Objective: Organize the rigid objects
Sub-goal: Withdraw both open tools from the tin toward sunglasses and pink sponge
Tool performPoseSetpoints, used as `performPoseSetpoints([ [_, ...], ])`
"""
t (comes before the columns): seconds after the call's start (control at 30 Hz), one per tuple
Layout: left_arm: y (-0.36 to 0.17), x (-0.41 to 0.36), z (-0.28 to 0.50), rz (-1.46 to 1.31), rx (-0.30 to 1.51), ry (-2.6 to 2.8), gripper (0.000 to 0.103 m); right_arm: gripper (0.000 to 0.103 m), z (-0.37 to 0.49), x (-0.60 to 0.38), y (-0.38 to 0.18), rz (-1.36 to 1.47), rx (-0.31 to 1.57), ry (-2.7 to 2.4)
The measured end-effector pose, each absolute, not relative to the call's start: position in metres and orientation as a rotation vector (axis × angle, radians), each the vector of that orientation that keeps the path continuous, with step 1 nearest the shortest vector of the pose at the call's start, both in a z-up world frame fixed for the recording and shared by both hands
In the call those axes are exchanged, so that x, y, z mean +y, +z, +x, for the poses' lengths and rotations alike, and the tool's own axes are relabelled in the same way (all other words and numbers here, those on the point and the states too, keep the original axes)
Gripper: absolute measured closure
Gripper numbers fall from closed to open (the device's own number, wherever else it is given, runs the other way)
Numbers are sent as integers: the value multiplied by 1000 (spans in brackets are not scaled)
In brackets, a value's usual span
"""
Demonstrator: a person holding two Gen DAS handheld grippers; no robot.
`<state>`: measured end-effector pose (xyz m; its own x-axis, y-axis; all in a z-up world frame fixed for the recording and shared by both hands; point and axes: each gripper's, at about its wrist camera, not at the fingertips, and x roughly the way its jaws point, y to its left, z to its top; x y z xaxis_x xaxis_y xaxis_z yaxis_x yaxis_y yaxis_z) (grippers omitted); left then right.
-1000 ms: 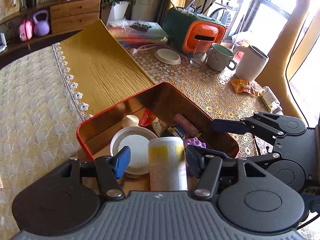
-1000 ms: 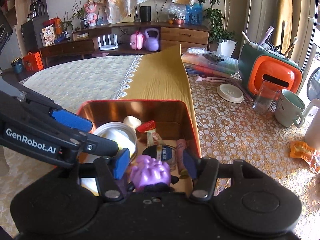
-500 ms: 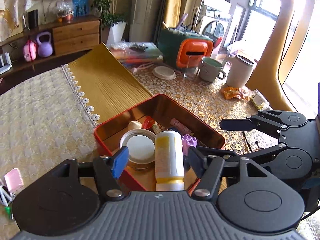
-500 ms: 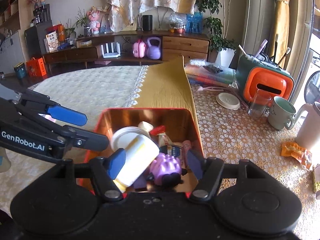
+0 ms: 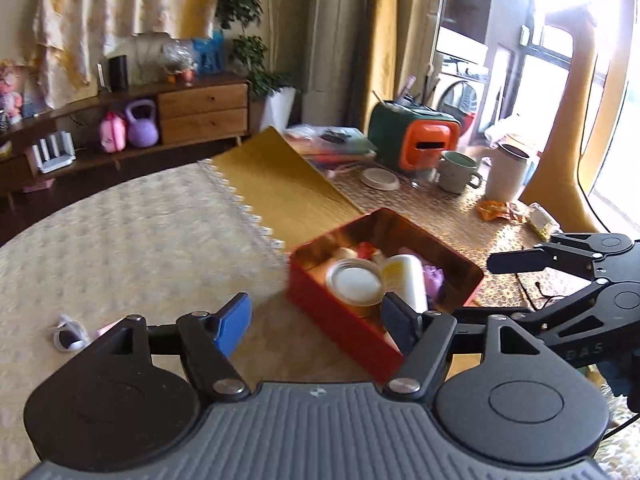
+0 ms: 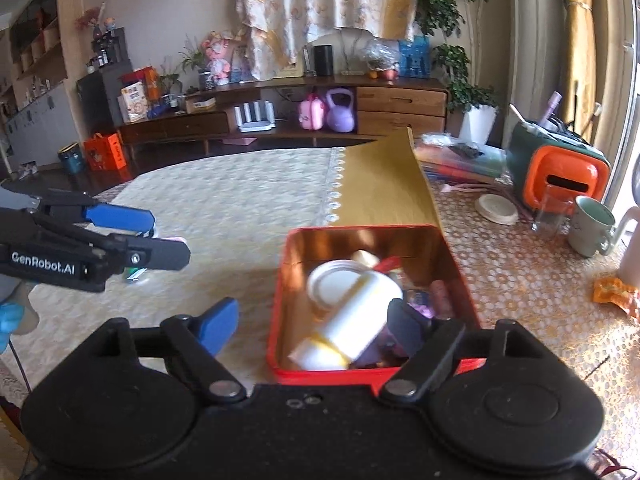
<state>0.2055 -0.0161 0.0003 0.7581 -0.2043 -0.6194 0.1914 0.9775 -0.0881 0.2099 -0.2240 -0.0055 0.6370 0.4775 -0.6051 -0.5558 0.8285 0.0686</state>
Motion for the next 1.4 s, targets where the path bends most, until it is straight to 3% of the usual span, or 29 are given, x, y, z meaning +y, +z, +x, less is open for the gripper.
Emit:
performPoseSetpoints([
  [0.1,0,3,193,-20,672,-180,23,15,201,-209,-5,-139,640,624],
  [0.43,-8,67,160,-35,634,-30,19,1,191,-157,-3,-131,610,727],
  [1.4,-110,168,176,-141,742,219,16,0,250,-50,-44,-176,721,766],
])
